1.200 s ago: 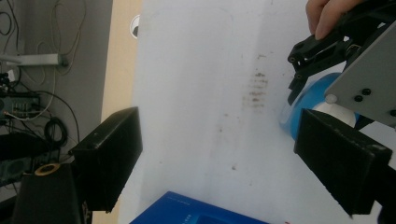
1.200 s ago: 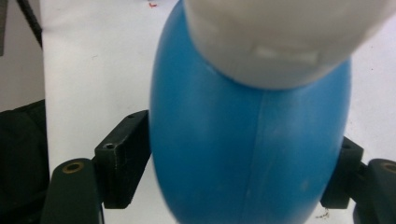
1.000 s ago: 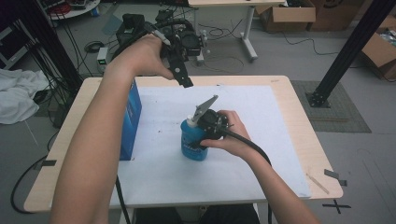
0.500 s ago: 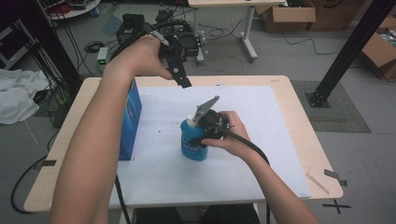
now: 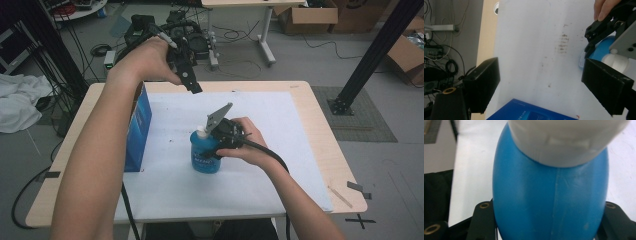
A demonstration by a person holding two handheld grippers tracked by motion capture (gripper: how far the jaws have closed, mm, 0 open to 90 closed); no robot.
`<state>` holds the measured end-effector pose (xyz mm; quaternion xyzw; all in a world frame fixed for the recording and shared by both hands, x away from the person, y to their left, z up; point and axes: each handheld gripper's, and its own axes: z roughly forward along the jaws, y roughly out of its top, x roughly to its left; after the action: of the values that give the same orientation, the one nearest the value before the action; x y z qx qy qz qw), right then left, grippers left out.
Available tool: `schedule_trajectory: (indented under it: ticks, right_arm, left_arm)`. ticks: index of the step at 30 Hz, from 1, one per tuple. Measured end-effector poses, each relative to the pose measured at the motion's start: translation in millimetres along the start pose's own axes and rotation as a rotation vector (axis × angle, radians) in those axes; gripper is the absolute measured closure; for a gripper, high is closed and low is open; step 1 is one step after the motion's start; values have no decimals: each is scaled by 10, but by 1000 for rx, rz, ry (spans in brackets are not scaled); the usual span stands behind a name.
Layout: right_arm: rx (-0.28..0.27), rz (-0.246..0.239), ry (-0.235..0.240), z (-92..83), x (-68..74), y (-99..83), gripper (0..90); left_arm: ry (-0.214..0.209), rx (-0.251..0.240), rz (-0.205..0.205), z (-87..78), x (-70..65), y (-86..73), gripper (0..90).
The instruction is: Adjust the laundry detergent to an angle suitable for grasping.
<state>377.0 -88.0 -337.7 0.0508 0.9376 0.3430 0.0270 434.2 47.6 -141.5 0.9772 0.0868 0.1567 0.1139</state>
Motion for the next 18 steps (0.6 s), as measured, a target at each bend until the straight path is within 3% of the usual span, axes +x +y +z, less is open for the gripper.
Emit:
schedule_trajectory:
  ticks: [7,18]
  right_arm:
    - [-15,-76,104,-27,4,43,433]
    - [-19,-133,142,18,15,48,433]
  left_arm:
    - [1,1,0,5,1,-15,160]
    - [-1,0,-1,22,-8,-12,159]
